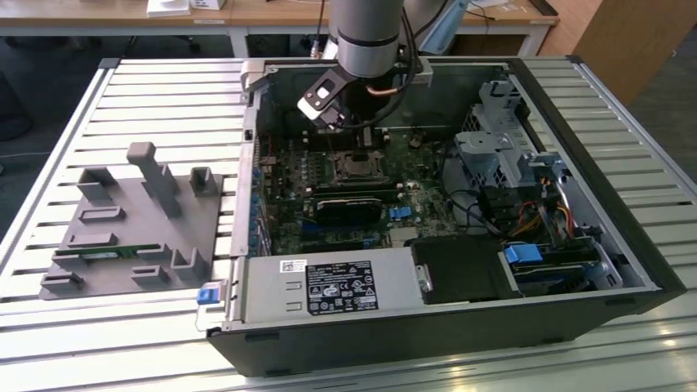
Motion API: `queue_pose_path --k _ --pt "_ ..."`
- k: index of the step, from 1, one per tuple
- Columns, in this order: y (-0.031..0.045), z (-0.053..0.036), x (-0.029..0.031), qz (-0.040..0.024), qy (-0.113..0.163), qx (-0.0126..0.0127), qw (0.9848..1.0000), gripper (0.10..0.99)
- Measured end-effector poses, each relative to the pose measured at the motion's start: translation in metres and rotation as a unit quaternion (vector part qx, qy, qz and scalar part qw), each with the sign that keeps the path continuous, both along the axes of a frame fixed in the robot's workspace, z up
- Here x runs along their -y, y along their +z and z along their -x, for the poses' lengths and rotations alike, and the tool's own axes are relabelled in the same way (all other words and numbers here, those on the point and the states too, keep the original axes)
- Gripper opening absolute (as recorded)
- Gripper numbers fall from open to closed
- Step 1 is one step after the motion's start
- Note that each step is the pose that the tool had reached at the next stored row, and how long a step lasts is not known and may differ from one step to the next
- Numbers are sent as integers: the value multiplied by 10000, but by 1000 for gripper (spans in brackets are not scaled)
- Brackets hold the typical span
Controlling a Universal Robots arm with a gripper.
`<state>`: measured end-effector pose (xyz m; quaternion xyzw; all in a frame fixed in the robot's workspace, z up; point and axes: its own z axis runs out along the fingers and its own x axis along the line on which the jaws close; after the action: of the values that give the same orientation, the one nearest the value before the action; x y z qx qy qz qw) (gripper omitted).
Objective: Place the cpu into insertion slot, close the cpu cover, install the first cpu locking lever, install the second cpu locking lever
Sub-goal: 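Install the first cpu locking lever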
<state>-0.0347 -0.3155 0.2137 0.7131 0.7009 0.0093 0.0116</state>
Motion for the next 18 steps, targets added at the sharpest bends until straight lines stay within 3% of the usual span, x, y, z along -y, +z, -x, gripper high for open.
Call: queue_pose_path --k 18 --pt "47 2 0 1 0 0 10000 106"
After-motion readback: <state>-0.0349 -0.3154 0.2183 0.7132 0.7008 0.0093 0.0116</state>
